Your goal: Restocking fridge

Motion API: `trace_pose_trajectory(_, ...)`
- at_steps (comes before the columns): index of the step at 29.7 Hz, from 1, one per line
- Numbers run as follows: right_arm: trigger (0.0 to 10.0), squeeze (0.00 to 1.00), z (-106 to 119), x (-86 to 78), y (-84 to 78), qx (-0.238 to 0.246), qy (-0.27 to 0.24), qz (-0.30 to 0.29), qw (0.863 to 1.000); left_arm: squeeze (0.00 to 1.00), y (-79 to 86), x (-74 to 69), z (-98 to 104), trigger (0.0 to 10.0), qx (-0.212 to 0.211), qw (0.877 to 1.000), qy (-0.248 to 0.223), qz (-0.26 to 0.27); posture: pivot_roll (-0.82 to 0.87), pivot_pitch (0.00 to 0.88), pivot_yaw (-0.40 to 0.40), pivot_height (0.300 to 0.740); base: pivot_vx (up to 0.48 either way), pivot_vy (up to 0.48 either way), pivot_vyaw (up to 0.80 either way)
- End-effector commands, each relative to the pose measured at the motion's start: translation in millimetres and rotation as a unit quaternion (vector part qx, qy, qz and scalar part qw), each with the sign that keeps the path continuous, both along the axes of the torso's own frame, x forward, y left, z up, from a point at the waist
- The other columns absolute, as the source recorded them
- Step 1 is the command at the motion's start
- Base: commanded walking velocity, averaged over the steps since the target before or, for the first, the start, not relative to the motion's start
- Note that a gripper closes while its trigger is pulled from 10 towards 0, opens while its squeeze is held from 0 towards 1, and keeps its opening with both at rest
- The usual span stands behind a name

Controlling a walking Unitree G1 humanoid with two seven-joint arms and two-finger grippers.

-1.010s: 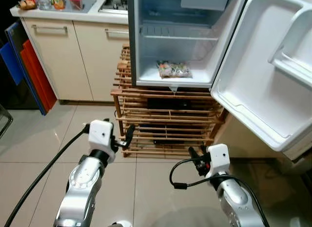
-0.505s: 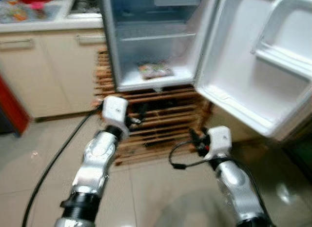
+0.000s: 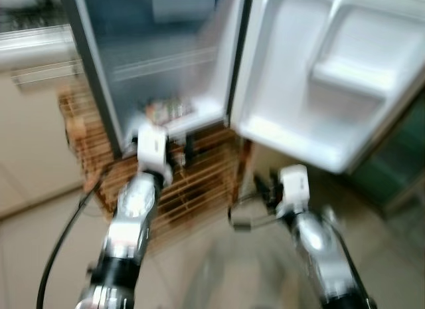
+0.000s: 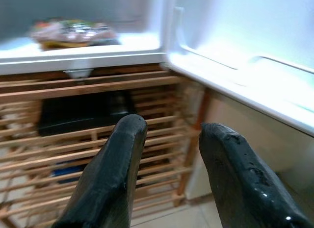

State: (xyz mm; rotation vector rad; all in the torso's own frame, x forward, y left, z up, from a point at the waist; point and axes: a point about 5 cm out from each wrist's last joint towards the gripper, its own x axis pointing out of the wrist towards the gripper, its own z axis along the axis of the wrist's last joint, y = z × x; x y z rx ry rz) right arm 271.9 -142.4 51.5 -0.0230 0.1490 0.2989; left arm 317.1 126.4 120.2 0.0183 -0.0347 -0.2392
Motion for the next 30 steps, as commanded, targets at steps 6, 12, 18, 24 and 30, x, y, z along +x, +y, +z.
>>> trace_pose_trajectory(6,10.0,0.00,2,-2.6,-4.1,0.000,-0.008,-0.010,1.000,0.00,-21.0,5.2,1,10.0,0.034,0.999,0.003,-0.035,-0.14,0.000,0.001,0.740,0.249,0.201,0.00)
trace_pose_trajectory(12,10.0,0.00,1,-6.1,-0.5,0.006,-0.009,-0.012,1.000,0.00,-15.2,3.7,-2,10.0,0.020,0.999,0.013,-0.021,-0.15,0.000,0.018,0.740,0.000,0.000,0.00)
trace_pose_trajectory(18,10.0,0.00,1,-7.4,-1.0,0.008,-0.009,-0.013,1.000,0.00,-24.6,5.3,-3,10.0,0.002,0.999,0.019,-0.036,-0.16,0.000,0.021,0.740,0.240,0.000,0.00)
trace_pose_trajectory(24,10.0,0.00,2,-5.7,-0.6,0.008,-0.011,-0.015,1.000,0.00,-37.5,8.0,1,10.0,0.002,0.998,0.009,-0.054,-0.17,0.000,0.029,0.740,0.480,0.000,0.00)
trace_pose_trajectory(30,10.0,0.00,3,-7.1,-1.1,0.009,-0.013,-0.017,1.000,0.00,-35.6,6.0,-5,10.0,0.008,0.998,0.019,-0.062,-0.17,0.000,0.036,0.740,0.480,0.000,0.00)
